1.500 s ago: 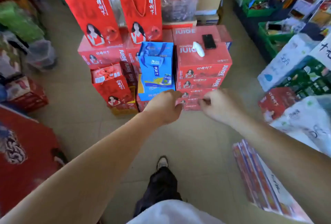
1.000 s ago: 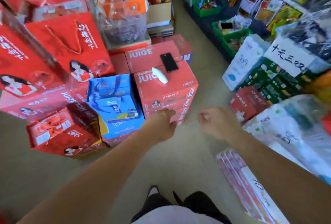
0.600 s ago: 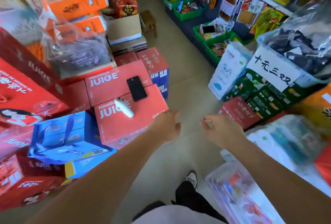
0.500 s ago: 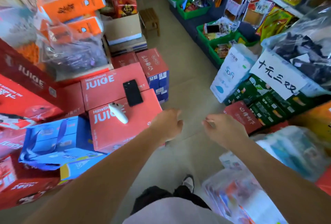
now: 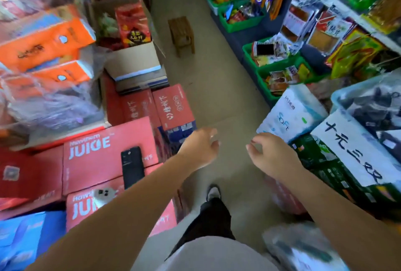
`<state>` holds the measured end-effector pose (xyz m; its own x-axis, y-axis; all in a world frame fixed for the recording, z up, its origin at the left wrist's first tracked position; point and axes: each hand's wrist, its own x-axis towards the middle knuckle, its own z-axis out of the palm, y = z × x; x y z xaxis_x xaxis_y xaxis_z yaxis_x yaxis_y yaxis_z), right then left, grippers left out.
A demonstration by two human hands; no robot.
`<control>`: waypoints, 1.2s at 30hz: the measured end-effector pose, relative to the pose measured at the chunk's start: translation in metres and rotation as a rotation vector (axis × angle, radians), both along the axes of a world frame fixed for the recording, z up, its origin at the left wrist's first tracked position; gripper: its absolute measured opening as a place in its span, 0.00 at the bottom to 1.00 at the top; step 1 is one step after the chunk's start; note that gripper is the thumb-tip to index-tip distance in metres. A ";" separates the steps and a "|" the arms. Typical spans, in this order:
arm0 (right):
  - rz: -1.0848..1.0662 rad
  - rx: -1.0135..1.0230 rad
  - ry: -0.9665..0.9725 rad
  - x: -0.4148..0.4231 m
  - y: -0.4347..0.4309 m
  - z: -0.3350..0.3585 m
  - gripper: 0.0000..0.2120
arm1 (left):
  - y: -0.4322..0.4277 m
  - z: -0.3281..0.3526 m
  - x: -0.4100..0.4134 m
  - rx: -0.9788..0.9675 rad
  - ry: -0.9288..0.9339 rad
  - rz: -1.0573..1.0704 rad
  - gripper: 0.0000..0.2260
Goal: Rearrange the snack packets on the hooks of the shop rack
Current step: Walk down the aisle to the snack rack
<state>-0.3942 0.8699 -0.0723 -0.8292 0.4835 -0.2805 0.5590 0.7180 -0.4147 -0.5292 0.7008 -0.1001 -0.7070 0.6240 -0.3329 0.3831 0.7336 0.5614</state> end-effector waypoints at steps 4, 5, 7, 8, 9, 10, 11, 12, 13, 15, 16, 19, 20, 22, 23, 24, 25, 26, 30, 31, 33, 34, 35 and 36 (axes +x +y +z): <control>0.007 -0.021 -0.089 -0.067 0.058 0.008 0.19 | 0.058 0.002 -0.055 -0.040 -0.051 -0.030 0.18; 0.022 -0.027 -0.105 -0.084 0.069 0.010 0.21 | 0.070 0.003 -0.070 -0.068 -0.064 -0.035 0.19; 0.039 -0.039 -0.141 -0.112 0.092 0.014 0.24 | 0.093 0.005 -0.096 -0.090 -0.074 -0.028 0.21; 0.054 -0.041 -0.155 -0.128 0.107 0.014 0.25 | 0.104 0.007 -0.111 -0.091 -0.074 -0.013 0.21; 0.069 -0.037 -0.161 -0.141 0.119 0.014 0.25 | 0.114 0.008 -0.124 -0.084 -0.071 -0.001 0.22; 0.082 -0.034 -0.159 -0.155 0.134 0.014 0.26 | 0.126 0.010 -0.139 -0.069 -0.067 0.013 0.22; 0.094 -0.043 -0.151 -0.171 0.149 0.012 0.26 | 0.139 0.011 -0.154 -0.054 -0.057 0.028 0.23; 0.101 -0.057 -0.148 -0.188 0.165 0.011 0.26 | 0.152 0.013 -0.171 -0.042 -0.051 0.046 0.24; 0.102 -0.062 -0.147 -0.206 0.181 0.010 0.26 | 0.165 0.012 -0.188 -0.028 -0.052 0.069 0.25; 0.115 -0.042 -0.151 -0.243 0.217 0.006 0.26 | 0.195 0.007 -0.223 -0.018 -0.049 0.099 0.27; 0.138 -0.025 -0.155 -0.261 0.236 0.004 0.26 | 0.211 0.004 -0.240 -0.020 -0.048 0.106 0.27; 0.238 0.052 -0.172 -0.321 0.293 0.003 0.26 | 0.259 0.001 -0.294 -0.034 -0.042 0.150 0.27; 0.275 0.076 -0.173 -0.343 0.310 0.008 0.26 | 0.274 0.004 -0.311 -0.031 -0.038 0.175 0.26; 0.309 0.086 -0.151 -0.382 0.339 0.015 0.26 | 0.301 0.008 -0.344 -0.025 -0.033 0.199 0.25; 0.327 0.094 -0.137 -0.402 0.351 0.016 0.26 | 0.313 0.011 -0.361 -0.021 -0.028 0.213 0.25; 0.343 0.099 -0.127 -0.423 0.361 0.020 0.25 | 0.322 0.013 -0.379 -0.010 -0.026 0.234 0.25; 0.357 0.095 -0.123 -0.444 0.370 0.023 0.25 | 0.330 0.016 -0.397 0.003 -0.024 0.261 0.25; 0.367 0.078 -0.122 -0.463 0.377 0.026 0.25 | 0.337 0.020 -0.413 0.011 -0.023 0.290 0.24; 0.423 0.030 -0.108 -0.543 0.401 0.028 0.25 | 0.358 0.024 -0.481 0.021 -0.031 0.396 0.24; 0.431 0.027 -0.109 -0.565 0.407 0.026 0.25 | 0.363 0.022 -0.497 0.026 -0.034 0.419 0.23; 0.423 0.023 -0.110 -0.611 0.420 0.023 0.24 | 0.372 0.017 -0.529 0.031 -0.021 0.464 0.22; 0.408 0.011 -0.107 -0.636 0.426 0.022 0.24 | 0.377 0.015 -0.545 0.031 -0.014 0.479 0.22; 0.390 -0.007 -0.100 -0.661 0.432 0.021 0.25 | 0.382 0.012 -0.563 0.032 -0.009 0.487 0.22; 0.374 -0.024 -0.095 -0.687 0.438 0.021 0.24 | 0.387 0.008 -0.583 0.033 -0.004 0.484 0.22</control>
<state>-1.0808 1.3083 -0.0512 -0.9169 0.1447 -0.3720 0.2968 0.8704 -0.3928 -1.1124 1.0882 -0.0920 -0.9174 0.2338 -0.3220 -0.0004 0.8086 0.5883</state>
